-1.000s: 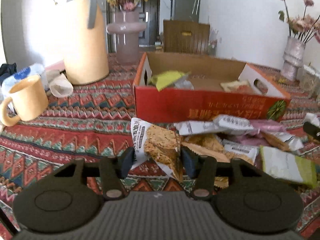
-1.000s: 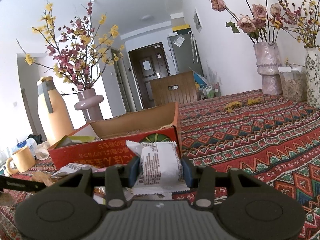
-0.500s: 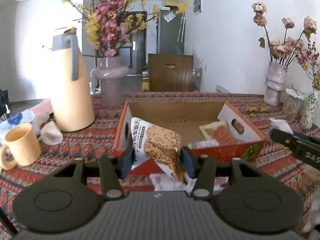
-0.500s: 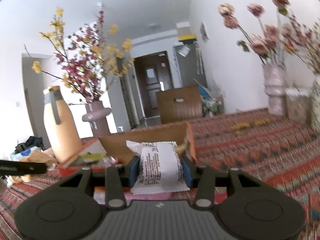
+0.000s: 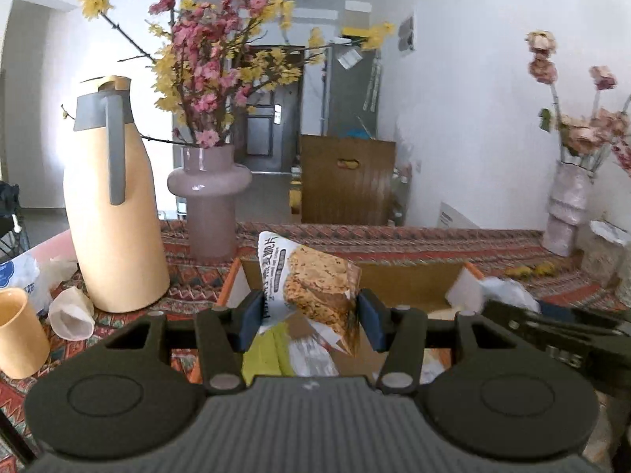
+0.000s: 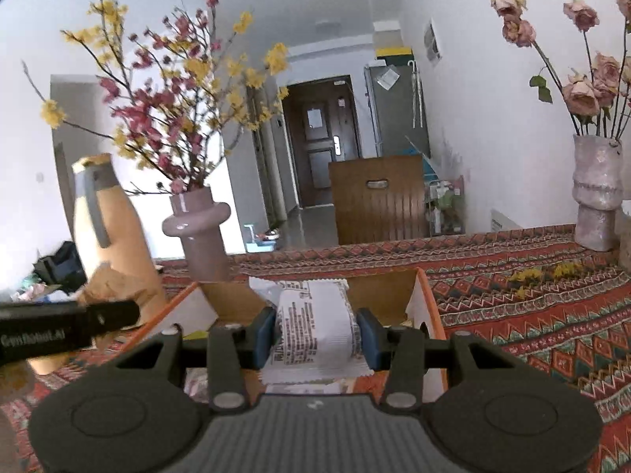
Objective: Organize snacks
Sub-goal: 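Carry both packs over the red box and open both grippers, then move both open grippers back over the snack pile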
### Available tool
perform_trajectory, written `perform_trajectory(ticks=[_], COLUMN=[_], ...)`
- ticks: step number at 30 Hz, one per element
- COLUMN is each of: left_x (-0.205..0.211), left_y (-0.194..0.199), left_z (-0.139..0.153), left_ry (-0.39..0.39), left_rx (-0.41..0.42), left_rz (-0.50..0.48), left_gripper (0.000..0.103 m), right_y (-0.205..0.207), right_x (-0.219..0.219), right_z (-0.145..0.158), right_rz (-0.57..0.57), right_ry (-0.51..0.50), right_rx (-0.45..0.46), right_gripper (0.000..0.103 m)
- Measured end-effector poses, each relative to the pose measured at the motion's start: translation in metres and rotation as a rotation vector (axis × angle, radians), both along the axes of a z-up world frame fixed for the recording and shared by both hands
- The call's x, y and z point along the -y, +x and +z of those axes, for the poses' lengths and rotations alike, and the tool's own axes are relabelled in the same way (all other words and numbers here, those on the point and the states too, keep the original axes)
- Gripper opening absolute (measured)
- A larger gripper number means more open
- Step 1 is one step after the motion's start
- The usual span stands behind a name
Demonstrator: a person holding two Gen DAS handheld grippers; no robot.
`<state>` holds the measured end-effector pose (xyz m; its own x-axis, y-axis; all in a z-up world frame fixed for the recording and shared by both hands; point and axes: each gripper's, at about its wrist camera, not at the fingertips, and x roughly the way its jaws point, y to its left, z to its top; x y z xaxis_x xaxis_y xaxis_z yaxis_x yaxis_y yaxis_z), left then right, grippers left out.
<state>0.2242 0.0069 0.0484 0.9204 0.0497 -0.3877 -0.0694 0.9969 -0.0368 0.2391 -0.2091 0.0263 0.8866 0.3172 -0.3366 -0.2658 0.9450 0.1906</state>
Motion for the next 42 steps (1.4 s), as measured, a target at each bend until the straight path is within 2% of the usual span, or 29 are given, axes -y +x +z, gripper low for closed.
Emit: perform_trajectory(ticks=[3, 5, 8, 9, 11, 12, 13, 14, 15, 16, 18, 23, 33, 42], left_x=[-0.007, -0.007, -0.010, -0.011, -0.015, -0.016, -0.017, -0.017, -0.017, -0.017, -0.016, -0.014, -0.013, -0.008], left_y=[0.015, 0.023, 0.024, 0.022, 0.018, 0.015, 0.012, 0.009, 0.007, 0.004, 0.003, 0.006, 0.003, -0.027], left_z=[-0.019, -0.029, -0.033, -0.033, -0.032, -0.031, -0.030, -0.029, -0.027, -0.026, -0.026, -0.028, -0.027, 0.000], left_ry=[-0.023, -0.011, -0.015, -0.021, -0.041, -0.048, -0.053, -0.055, -0.058, -0.059, -0.055, -0.044, -0.055, -0.059], left_rx=[-0.008, -0.036, -0.035, -0.031, -0.014, -0.001, 0.019, 0.037, 0.055, 0.071, 0.076, 0.051, 0.067, 0.102], left_rz=[0.005, 0.008, 0.008, 0.009, 0.019, 0.025, 0.035, 0.042, 0.048, 0.055, 0.056, 0.058, 0.054, 0.051], left_gripper=[0.053, 0.053, 0.054, 0.056, 0.069, 0.083, 0.093, 0.098, 0.103, 0.103, 0.103, 0.103, 0.103, 0.103], right_y=[0.015, 0.018, 0.019, 0.021, 0.021, 0.020, 0.019, 0.016, 0.014, 0.013, 0.009, 0.010, 0.013, -0.009], right_x=[0.005, 0.010, 0.006, 0.003, 0.001, 0.001, 0.001, 0.002, 0.003, 0.005, 0.009, 0.017, 0.017, 0.020], right_z=[-0.009, -0.018, -0.026, -0.028, -0.031, -0.031, -0.031, -0.030, -0.029, -0.028, -0.027, -0.029, -0.031, -0.008], right_rz=[-0.007, 0.000, -0.005, -0.008, -0.005, -0.007, -0.010, -0.015, -0.023, -0.031, -0.043, -0.078, -0.084, -0.076], right_ry=[0.034, 0.064, 0.037, 0.024, 0.009, 0.012, 0.015, 0.022, 0.029, 0.036, 0.060, 0.092, 0.089, 0.084], right_rx=[-0.029, -0.049, -0.050, -0.054, -0.068, -0.068, -0.065, -0.056, -0.044, -0.032, -0.007, -0.011, -0.015, 0.040], right_gripper=[0.044, 0.044, 0.045, 0.046, 0.046, 0.048, 0.060, 0.068, 0.086, 0.098, 0.103, 0.103, 0.103, 0.103])
